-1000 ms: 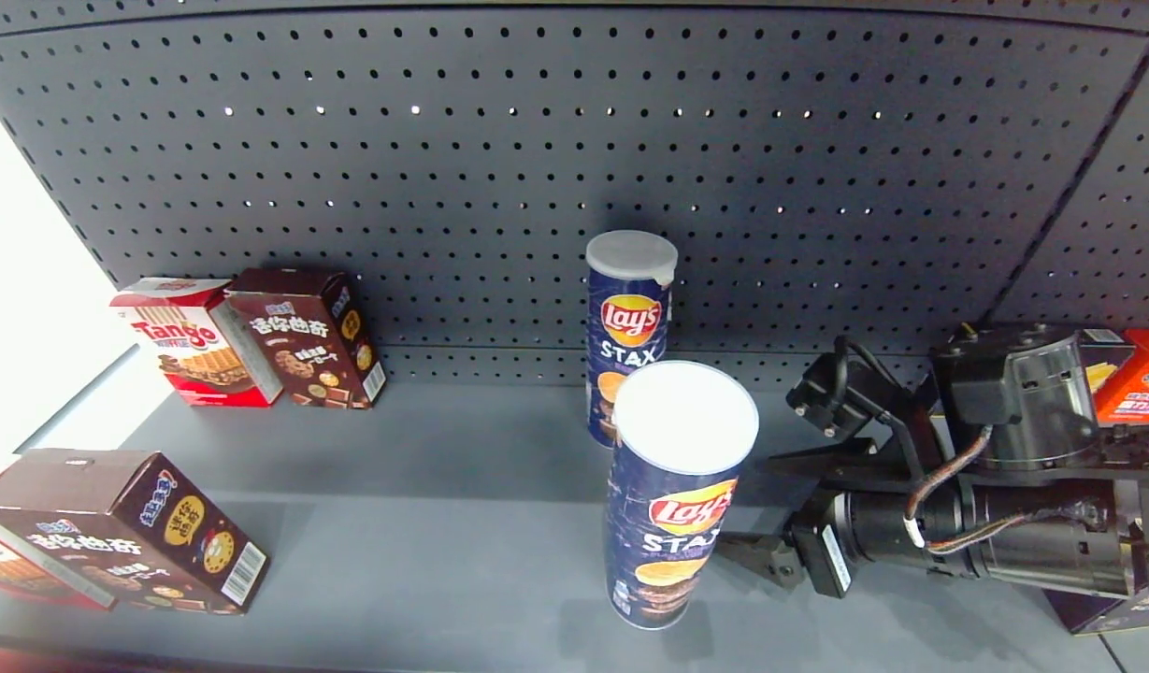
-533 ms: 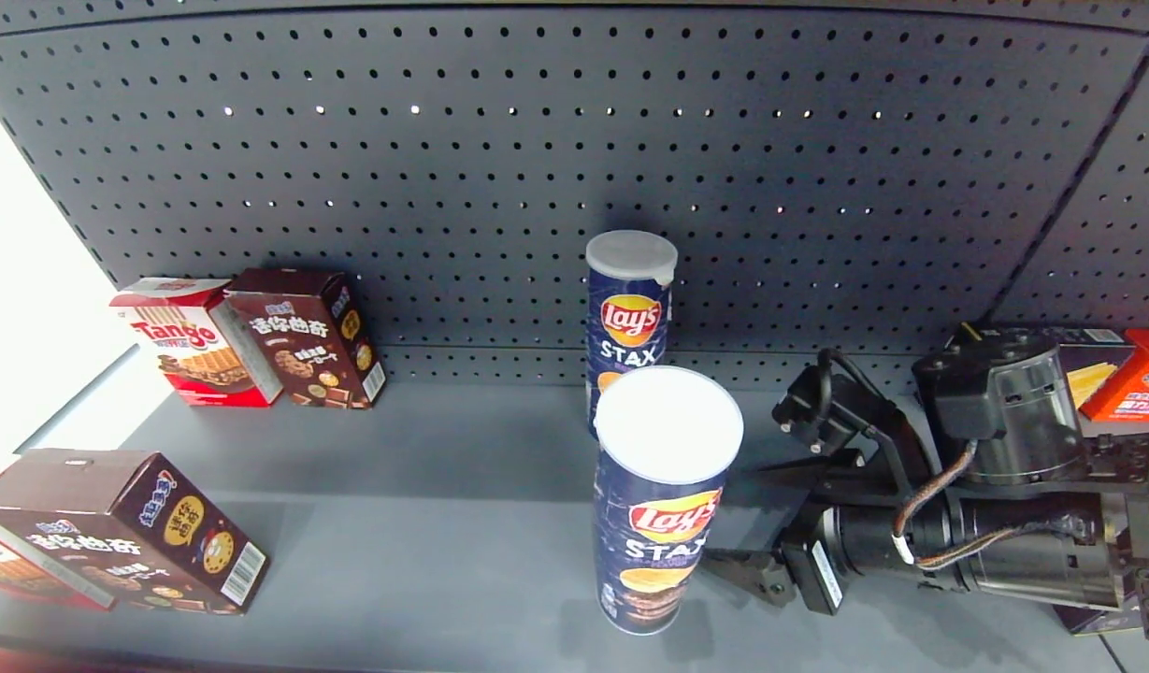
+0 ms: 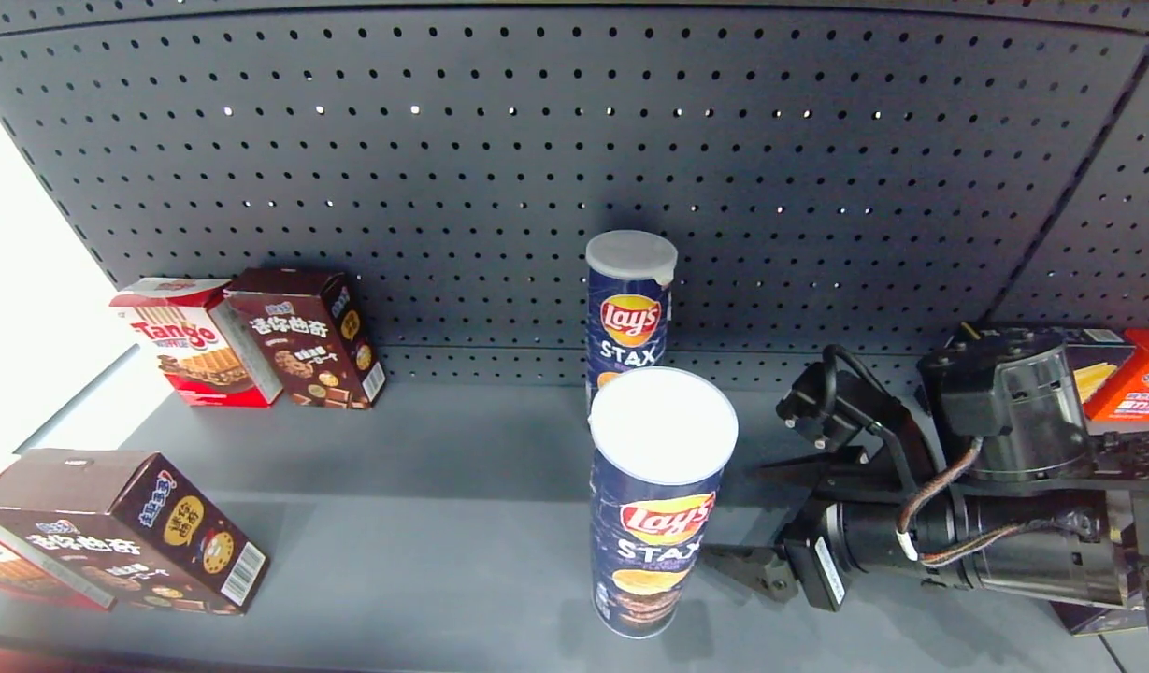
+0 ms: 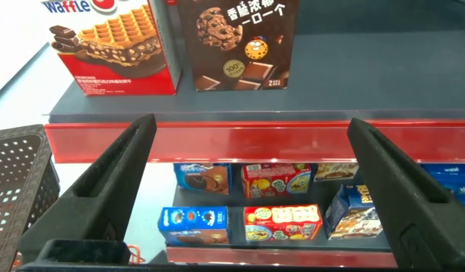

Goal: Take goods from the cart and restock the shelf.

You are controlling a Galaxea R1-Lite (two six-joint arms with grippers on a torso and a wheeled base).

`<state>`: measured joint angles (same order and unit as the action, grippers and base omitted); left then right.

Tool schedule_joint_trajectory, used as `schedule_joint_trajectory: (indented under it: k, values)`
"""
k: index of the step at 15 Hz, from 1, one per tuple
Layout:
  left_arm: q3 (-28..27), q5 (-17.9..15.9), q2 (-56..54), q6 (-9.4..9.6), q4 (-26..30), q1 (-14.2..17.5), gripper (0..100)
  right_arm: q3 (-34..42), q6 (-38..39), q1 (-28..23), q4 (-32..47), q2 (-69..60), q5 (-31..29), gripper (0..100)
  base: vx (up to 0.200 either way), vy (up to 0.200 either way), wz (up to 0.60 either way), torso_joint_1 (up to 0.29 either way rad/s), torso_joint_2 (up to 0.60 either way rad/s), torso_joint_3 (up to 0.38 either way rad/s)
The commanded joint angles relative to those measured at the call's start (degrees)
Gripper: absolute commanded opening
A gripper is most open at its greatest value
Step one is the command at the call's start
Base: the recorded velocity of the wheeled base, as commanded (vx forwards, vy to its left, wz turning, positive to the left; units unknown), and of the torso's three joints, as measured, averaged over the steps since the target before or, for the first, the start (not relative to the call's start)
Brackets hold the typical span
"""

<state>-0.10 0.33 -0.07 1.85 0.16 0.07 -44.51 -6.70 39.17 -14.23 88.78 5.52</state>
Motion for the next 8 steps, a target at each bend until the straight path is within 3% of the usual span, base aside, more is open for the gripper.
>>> schedule_joint_trajectory:
  k: [1,8]
  values:
    - [0.01,0.02,0.07,-0.01,0.02,0.01,100,-0.14,-0.06,0.12,-0.01,0.07,0.01,100,0.0,0.0,0.0,0.0,0.0,0.0]
    - [0.01,0.02,0.07,-0.1,0.02,0.01,100,-0.23,-0.15,1.52,-0.01,0.95,0.01,100,0.0,0.0,0.0,0.0,0.0,0.0]
